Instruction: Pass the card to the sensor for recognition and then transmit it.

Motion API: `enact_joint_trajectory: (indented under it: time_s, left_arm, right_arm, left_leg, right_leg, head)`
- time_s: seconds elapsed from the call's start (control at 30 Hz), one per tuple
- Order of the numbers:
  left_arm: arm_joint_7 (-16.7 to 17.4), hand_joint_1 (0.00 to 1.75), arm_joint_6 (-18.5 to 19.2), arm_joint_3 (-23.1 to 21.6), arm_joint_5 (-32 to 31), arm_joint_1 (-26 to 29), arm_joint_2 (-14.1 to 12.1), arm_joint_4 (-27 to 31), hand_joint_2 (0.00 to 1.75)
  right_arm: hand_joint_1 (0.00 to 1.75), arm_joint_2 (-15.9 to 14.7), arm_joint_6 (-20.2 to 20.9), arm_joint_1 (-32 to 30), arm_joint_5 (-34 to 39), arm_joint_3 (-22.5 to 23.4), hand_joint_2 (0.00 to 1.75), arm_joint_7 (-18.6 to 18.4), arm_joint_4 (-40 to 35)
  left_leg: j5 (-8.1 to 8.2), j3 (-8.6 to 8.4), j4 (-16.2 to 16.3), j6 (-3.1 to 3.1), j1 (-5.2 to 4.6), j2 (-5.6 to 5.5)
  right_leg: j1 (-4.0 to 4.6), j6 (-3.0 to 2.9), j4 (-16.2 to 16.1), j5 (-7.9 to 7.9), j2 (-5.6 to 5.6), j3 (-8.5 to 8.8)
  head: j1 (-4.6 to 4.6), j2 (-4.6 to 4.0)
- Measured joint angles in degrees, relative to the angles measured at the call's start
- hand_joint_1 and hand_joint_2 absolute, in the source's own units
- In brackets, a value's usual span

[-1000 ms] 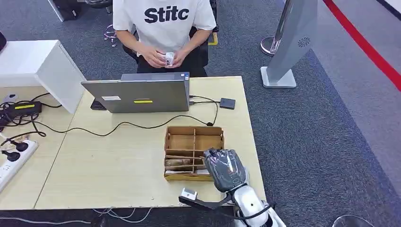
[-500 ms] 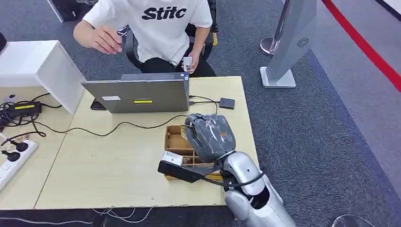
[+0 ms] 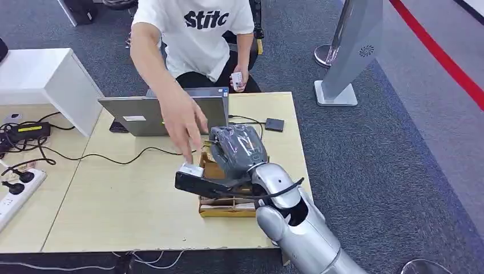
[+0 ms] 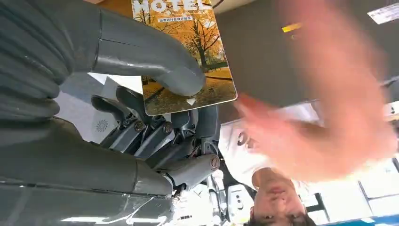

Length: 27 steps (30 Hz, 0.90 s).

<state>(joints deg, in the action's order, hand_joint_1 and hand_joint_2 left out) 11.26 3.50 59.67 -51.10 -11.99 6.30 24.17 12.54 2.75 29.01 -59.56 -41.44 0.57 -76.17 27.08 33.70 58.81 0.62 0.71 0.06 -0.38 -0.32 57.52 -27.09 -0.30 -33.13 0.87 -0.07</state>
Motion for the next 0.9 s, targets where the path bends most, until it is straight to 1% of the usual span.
enact_joint_trajectory:
  time_s: [0.87,0.9]
  left_arm:
    - [0.04,0.00,-0.17,-0.15,-0.33,-0.23,0.11,0.00,1.75]
    - [0.04,0.00,-0.22,-0.15,-0.33,-0.22,0.11,0.00,1.75]
  right_arm:
    - [1.75,0.98,-0.04,2.69,0.39,0.00,1.75,-0.09,3.19]
    - [0.00,0.98,-0.11,2.54,0.68,0.00,1.75,-0.09,3.32]
  left_leg:
    - [0.01,0.07,0.00,-0.01,-0.05,-0.04]
    - [0.02,0.07,0.00,-0.01,-0.05,-0.04]
  right_leg:
    - [-0.01,0.01,-0.05,-0.01,-0.05,-0.01]
    - [-0.01,0.01,-0.05,-0.01,-0.04,-0.02]
  head:
    - [-0.02,0.00]
    - [-0.02,0.00]
